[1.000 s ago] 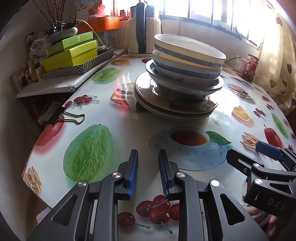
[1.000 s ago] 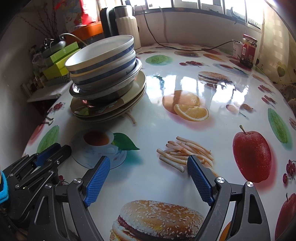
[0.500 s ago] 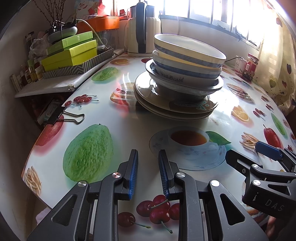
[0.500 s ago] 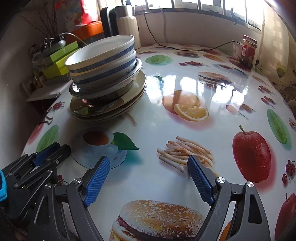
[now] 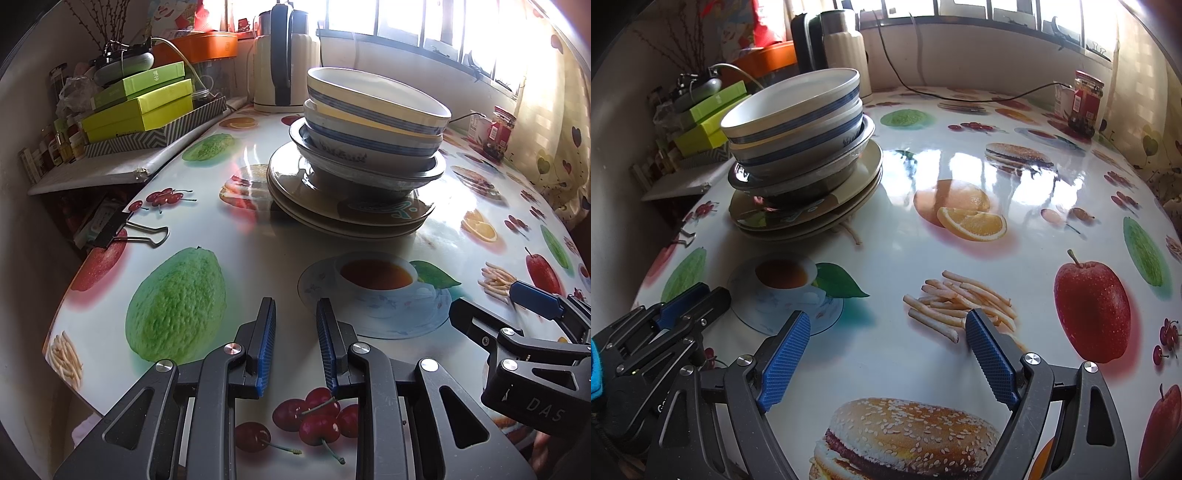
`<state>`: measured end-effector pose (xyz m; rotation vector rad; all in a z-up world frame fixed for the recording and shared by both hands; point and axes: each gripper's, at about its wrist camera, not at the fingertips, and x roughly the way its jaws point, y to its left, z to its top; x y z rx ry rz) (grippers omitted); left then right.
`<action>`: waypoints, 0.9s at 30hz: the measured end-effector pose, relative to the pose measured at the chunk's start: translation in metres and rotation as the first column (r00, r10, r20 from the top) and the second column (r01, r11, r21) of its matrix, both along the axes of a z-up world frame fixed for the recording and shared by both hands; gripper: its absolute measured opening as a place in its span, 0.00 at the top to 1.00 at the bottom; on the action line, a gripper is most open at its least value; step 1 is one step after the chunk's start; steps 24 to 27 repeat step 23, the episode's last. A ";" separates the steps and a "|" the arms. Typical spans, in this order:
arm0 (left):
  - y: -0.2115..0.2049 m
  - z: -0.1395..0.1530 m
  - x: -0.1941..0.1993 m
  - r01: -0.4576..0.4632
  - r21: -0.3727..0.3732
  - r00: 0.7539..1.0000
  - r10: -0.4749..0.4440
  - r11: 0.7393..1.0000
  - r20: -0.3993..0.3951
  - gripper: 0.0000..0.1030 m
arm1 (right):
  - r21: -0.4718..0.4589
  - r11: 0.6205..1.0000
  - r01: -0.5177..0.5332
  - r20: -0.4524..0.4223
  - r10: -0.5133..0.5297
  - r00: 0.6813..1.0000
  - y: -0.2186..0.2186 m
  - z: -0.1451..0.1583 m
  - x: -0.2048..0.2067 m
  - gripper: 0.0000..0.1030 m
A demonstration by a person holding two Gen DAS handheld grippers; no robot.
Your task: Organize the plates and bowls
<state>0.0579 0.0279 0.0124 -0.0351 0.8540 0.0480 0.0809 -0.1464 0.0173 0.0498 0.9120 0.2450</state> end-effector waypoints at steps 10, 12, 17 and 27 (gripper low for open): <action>0.000 0.000 0.000 0.000 -0.001 1.000 0.000 1.000 0.001 0.77 | -0.001 1.000 0.000 0.001 0.000 1.000 -0.001 0.000 0.000 0.14; 0.000 0.000 0.000 0.001 0.000 1.000 -0.001 1.000 0.000 0.77 | -0.002 1.000 0.000 0.001 0.000 1.000 -0.001 0.000 0.000 0.14; 0.000 0.000 0.000 0.000 -0.002 1.000 0.000 1.000 0.000 0.77 | -0.002 1.000 0.000 0.001 0.000 1.000 0.000 0.000 0.000 0.14; 0.000 0.000 0.000 0.000 -0.001 1.000 0.000 1.000 0.001 0.77 | -0.002 1.000 0.001 0.001 -0.001 1.000 0.000 0.000 0.000 0.14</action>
